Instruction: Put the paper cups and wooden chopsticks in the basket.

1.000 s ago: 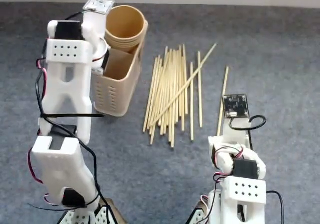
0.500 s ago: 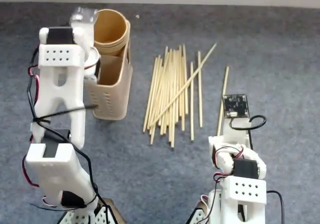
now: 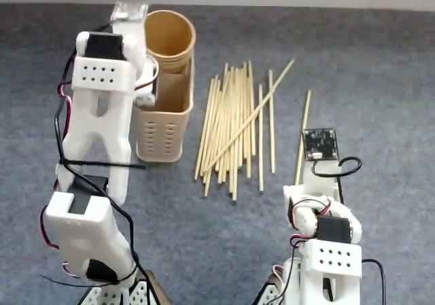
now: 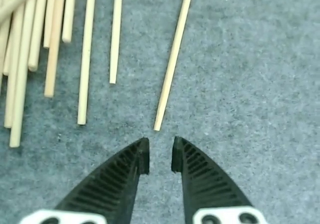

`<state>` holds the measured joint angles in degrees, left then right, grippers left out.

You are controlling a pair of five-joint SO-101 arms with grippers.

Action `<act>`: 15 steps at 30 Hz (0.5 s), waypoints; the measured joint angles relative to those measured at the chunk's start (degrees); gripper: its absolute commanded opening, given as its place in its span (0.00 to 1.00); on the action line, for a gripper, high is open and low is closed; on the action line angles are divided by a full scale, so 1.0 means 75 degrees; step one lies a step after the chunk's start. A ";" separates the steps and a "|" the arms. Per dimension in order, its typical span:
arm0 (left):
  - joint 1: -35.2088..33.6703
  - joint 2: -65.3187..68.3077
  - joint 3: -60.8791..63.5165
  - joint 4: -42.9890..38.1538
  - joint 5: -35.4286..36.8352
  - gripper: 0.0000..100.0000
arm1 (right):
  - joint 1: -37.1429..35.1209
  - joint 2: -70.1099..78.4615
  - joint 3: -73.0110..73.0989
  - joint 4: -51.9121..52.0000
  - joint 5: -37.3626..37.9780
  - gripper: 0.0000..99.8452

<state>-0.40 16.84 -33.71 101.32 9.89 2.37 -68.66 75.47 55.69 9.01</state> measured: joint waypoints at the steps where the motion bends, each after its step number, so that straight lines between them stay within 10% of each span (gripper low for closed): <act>1: 0.0023 0.0000 -0.0258 0.0000 -0.0059 0.20 | 0.0000 0.0000 0.0000 0.0000 0.0000 0.10; 15: -0.0692 0.0012 -0.2227 0.0012 -0.0352 0.23 | 0.0000 0.0000 0.0527 -0.0574 0.0000 0.10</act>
<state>-5.58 16.92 -50.42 101.41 7.25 2.37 -68.66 79.43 51.38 9.01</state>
